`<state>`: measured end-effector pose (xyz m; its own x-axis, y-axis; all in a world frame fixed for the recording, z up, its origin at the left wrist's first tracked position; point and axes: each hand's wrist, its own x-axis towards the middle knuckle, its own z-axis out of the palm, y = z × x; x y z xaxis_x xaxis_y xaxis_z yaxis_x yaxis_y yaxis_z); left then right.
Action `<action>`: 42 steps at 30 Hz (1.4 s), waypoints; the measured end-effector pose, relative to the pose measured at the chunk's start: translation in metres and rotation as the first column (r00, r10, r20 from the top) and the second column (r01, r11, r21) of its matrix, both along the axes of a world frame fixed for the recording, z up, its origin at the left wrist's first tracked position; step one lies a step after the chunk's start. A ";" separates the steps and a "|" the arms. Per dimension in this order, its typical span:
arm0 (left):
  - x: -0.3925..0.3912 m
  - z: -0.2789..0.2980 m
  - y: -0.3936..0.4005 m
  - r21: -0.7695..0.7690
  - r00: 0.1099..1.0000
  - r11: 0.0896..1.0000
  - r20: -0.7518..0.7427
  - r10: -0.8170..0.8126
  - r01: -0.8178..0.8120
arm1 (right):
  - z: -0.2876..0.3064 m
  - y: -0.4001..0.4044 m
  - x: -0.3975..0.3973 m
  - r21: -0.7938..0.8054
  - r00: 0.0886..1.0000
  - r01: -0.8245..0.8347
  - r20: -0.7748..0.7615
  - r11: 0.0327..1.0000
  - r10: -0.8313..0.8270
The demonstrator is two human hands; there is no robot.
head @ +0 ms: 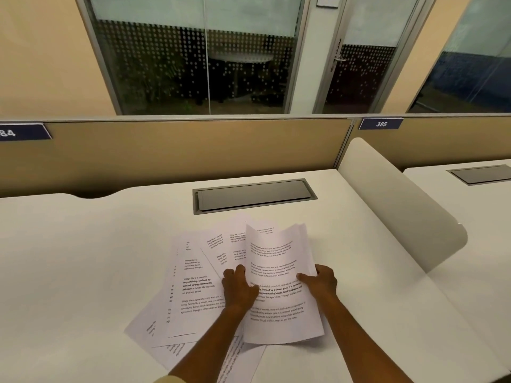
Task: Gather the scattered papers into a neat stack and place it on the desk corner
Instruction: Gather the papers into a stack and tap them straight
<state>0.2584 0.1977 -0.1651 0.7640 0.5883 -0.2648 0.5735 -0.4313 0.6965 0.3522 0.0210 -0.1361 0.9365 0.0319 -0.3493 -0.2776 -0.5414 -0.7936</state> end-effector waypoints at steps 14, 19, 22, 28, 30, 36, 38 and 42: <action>-0.018 0.010 0.028 -0.439 0.974 0.897 0.175 0.143 -0.053 | -0.004 0.027 -0.023 0.025 0.999 -0.048 -0.024 0.999 0.048; -0.016 0.013 0.032 -0.550 0.960 0.829 0.163 0.226 -0.102 | -0.011 0.031 -0.012 -0.033 0.997 -0.057 -0.048 0.998 0.056; -0.014 0.013 0.034 -0.543 0.959 0.827 0.131 0.253 -0.144 | -0.011 0.032 -0.003 -0.135 0.994 -0.102 -0.061 0.986 0.095; -0.009 0.006 0.032 -0.477 0.950 0.858 0.129 0.283 -0.191 | -0.010 0.040 0.010 -0.214 0.970 -0.242 -0.065 0.947 0.233; -0.008 0.006 0.029 -0.446 0.947 0.870 0.129 0.294 -0.210 | -0.011 0.040 0.015 -0.144 0.969 -0.243 -0.080 0.959 0.234; -0.002 0.006 0.023 -0.438 0.924 0.854 0.118 0.364 -0.281 | -0.007 0.042 0.025 -0.310 0.941 -0.339 -0.105 0.888 0.323; 0.001 0.005 0.019 -0.451 0.918 0.843 0.111 0.380 -0.294 | -0.005 0.039 0.029 -0.320 0.933 -0.359 -0.109 0.877 0.342; 0.005 0.003 0.015 -0.460 0.908 0.833 0.118 0.401 -0.308 | -0.006 0.034 0.038 -0.084 0.919 -0.390 -0.102 0.917 0.381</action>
